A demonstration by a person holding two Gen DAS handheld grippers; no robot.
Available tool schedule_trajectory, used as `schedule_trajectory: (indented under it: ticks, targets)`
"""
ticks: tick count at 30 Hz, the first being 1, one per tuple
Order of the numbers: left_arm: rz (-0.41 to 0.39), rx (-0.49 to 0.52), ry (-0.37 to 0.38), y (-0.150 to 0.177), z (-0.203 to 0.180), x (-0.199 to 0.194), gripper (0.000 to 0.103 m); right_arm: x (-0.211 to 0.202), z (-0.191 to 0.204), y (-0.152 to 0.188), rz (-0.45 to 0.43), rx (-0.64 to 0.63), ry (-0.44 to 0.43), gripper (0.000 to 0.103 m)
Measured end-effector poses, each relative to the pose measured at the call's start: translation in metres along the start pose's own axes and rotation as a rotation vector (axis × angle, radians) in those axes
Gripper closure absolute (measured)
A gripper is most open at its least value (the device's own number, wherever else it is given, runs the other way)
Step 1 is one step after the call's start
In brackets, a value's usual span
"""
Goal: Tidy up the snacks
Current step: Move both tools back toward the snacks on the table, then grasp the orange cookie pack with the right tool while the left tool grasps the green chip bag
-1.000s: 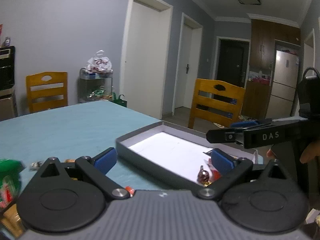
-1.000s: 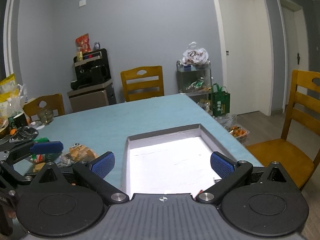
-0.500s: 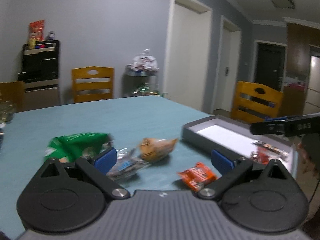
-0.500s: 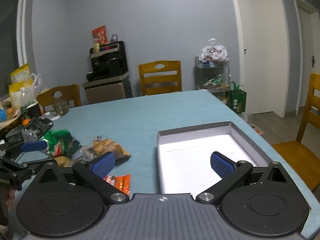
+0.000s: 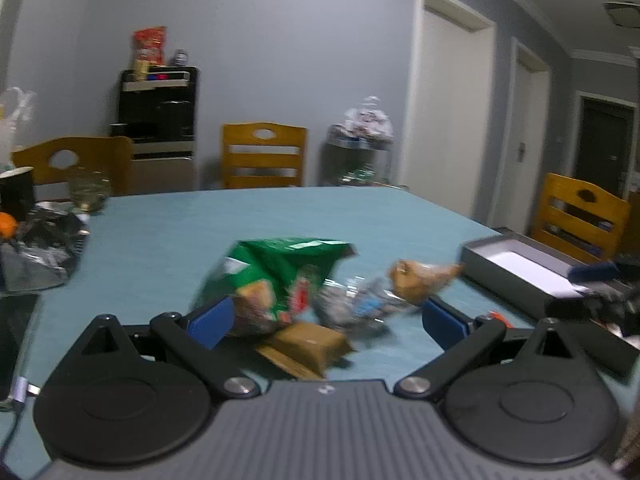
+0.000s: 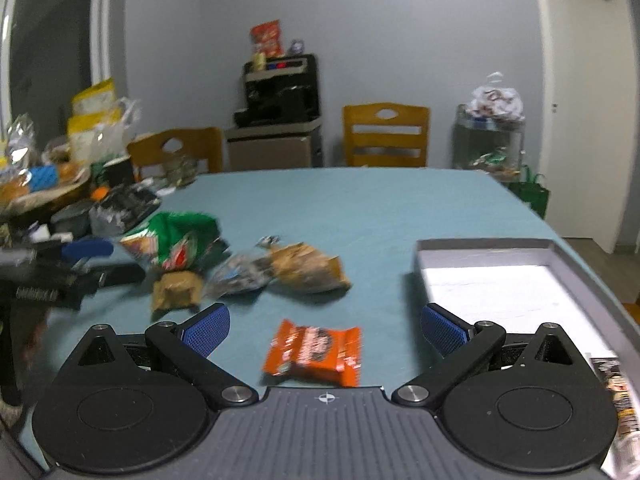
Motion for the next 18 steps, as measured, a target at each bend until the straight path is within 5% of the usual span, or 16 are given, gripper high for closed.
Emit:
schedule_trajectory:
  ticks: [7, 18]
  targets:
    - [-0.019, 0.059, -0.093, -0.020, 0.032, 0.015, 0.001, 0.018, 0.020, 0.009, 0.040, -0.024, -0.022, 0.000]
    - [0.083, 0.109, -0.103, -0.018, 0.051, 0.089, 0.001, 0.039, 0.031, 0.021, 0.077, -0.049, -0.004, 0.000]
Point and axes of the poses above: each gripper's, at about its wrist camera, not at the fingertips, and x roughly the way its jaws point, z to its left, y to its underside, the point moved 9 cm from there along x, roughly the way its jaws point, and after that the axes turned 12 degrees about y, right-handed, at the moved point
